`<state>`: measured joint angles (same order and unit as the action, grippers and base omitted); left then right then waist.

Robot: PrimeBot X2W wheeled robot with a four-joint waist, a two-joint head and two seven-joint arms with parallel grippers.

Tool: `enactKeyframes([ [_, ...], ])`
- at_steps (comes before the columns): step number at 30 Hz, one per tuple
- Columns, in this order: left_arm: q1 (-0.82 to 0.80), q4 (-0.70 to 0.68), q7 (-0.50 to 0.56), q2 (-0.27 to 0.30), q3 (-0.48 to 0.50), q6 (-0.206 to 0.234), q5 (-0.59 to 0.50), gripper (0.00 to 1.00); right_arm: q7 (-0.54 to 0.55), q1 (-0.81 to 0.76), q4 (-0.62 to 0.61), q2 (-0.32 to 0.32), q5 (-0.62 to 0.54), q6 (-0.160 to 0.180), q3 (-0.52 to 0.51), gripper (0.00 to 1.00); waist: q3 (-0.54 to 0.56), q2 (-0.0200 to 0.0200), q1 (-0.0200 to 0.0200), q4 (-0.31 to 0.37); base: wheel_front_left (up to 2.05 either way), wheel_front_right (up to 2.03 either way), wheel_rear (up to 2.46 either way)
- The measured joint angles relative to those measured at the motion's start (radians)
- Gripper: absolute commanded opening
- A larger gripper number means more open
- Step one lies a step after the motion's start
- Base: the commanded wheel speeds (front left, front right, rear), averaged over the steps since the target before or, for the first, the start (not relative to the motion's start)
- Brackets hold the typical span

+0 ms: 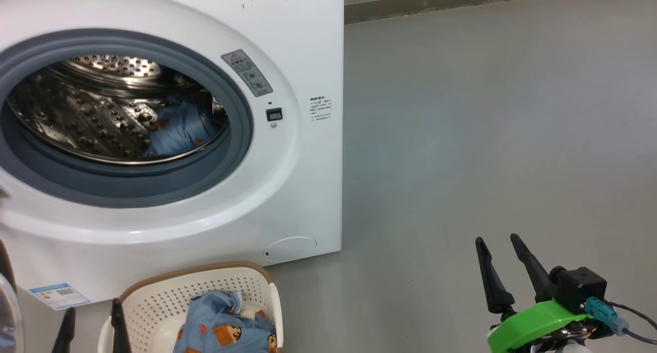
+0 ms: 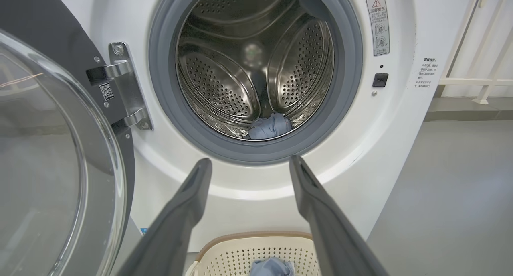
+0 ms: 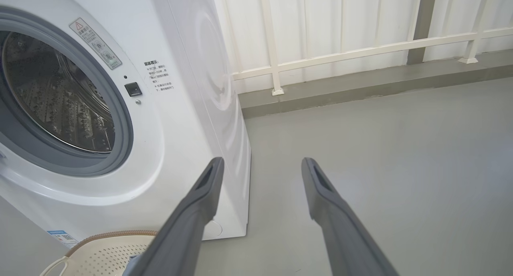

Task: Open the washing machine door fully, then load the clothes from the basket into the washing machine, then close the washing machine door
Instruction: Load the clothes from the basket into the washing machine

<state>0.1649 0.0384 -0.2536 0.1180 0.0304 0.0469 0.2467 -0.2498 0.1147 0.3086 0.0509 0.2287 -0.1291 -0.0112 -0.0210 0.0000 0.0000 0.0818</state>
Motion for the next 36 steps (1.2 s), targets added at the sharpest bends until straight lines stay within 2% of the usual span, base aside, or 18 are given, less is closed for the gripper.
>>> enactKeyframes([
  [14, 0.04, 0.003, 0.0, -0.057, 0.044, -0.043, -0.044, 1.0, 0.0, -0.015, -0.005, 0.0, 0.0, 0.0, -0.002, 1.0, 0.0, 0.0, 0.0, -0.022, 0.0, 0.0, 0.0],
  [36, 0.039, 0.004, 0.0, -0.067, 0.079, -0.07, -0.069, 1.0, 0.0, -0.014, -0.008, 0.0, -0.005, 0.0, -0.005, 1.0, -0.022, 0.0, 0.0, -0.03, 0.0, 0.0, 0.0],
])
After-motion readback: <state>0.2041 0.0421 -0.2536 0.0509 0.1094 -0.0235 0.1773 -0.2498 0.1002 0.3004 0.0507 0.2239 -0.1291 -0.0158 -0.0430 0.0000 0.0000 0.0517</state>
